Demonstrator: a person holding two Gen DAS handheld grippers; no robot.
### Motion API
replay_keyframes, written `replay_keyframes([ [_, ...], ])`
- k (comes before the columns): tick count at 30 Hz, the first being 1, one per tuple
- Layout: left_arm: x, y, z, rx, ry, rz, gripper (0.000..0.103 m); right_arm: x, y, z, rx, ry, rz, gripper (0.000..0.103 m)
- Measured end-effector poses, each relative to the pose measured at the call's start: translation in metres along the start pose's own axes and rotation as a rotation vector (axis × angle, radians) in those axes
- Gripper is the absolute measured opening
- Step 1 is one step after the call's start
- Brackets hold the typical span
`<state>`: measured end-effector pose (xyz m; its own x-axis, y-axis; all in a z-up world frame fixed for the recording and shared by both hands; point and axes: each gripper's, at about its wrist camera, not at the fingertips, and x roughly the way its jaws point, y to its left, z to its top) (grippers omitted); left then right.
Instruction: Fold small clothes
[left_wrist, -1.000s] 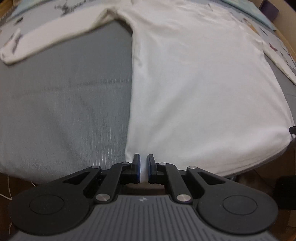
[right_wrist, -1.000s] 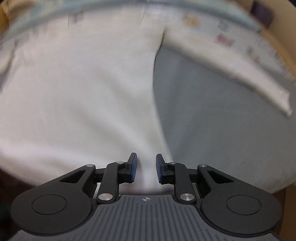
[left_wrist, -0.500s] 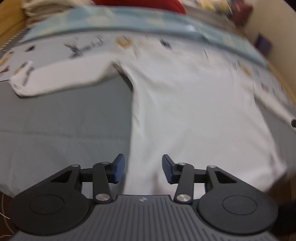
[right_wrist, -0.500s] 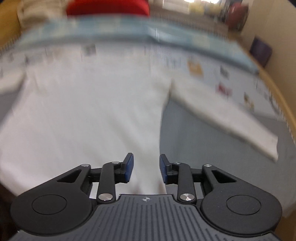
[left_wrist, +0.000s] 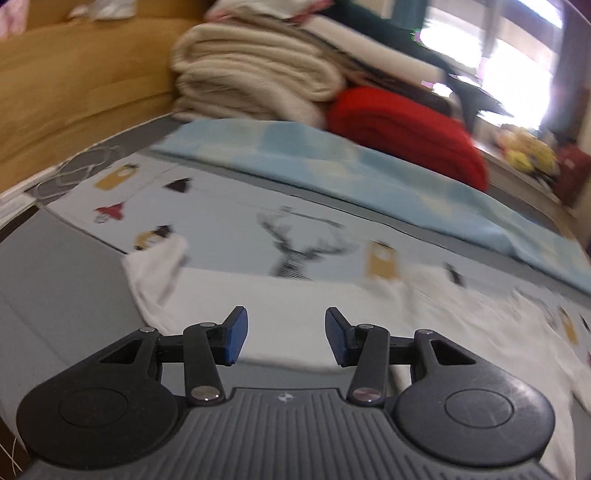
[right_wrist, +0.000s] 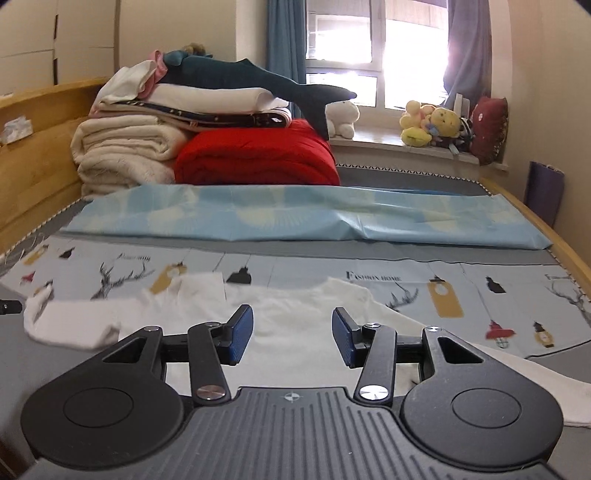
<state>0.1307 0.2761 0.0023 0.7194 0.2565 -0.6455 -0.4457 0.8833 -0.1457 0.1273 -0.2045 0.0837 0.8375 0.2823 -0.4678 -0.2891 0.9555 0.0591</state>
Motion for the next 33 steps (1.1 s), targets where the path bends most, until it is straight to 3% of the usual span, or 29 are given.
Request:
replay_keyframes([
  [2, 0.027, 0.034, 0.01, -0.058, 0.012, 0.011, 0.04, 0.017, 0.005, 0.008, 0.017, 0.004, 0.009, 0.049],
  [4, 0.054, 0.071, 0.016, -0.125, 0.029, 0.03, 0.011, 0.034, 0.011, 0.015, 0.021, 0.011, 0.018, 0.049],
  [8, 0.106, 0.149, 0.012, -0.273, 0.083, 0.094, 0.011, 0.07, 0.031, 0.03, -0.025, 0.015, 0.017, 0.046],
  [11, 0.122, 0.19, 0.013, -0.423, 0.085, 0.118, 0.012, 0.1, 0.041, 0.037, -0.031, 0.028, 0.034, 0.026],
  [14, 0.138, 0.22, 0.008, -0.563, 0.106, 0.087, 0.025, 0.128, 0.045, 0.031, -0.02, 0.035, 0.081, 0.025],
  [16, 0.15, 0.231, 0.005, -0.625, 0.137, 0.06, 0.027, 0.145, 0.044, 0.015, -0.008, 0.064, 0.092, 0.025],
  [20, 0.173, 0.232, 0.007, -0.642, 0.153, 0.051, 0.028, 0.187, 0.038, -0.003, 0.083, 0.271, 0.098, 0.026],
  [24, 0.182, 0.218, 0.015, -0.608, 0.149, 0.094, 0.025, 0.199, 0.036, 0.001, 0.091, 0.291, 0.12, 0.026],
  [25, 0.183, 0.214, 0.017, -0.597, 0.154, 0.096, 0.005, 0.201, 0.036, 0.001, 0.079, 0.289, 0.115, 0.026],
  [26, 0.183, 0.209, 0.02, -0.582, 0.157, 0.105, 0.003, 0.201, 0.035, 0.0, 0.075, 0.291, 0.112, 0.026],
  [29, 0.17, 0.185, 0.034, -0.474, 0.101, 0.244, 0.003, 0.206, 0.029, -0.003, 0.104, 0.31, 0.112, 0.026],
  [33, 0.139, 0.134, 0.063, -0.409, 0.02, 0.275, 0.003, 0.205, 0.02, -0.007, 0.123, 0.33, 0.087, 0.026],
])
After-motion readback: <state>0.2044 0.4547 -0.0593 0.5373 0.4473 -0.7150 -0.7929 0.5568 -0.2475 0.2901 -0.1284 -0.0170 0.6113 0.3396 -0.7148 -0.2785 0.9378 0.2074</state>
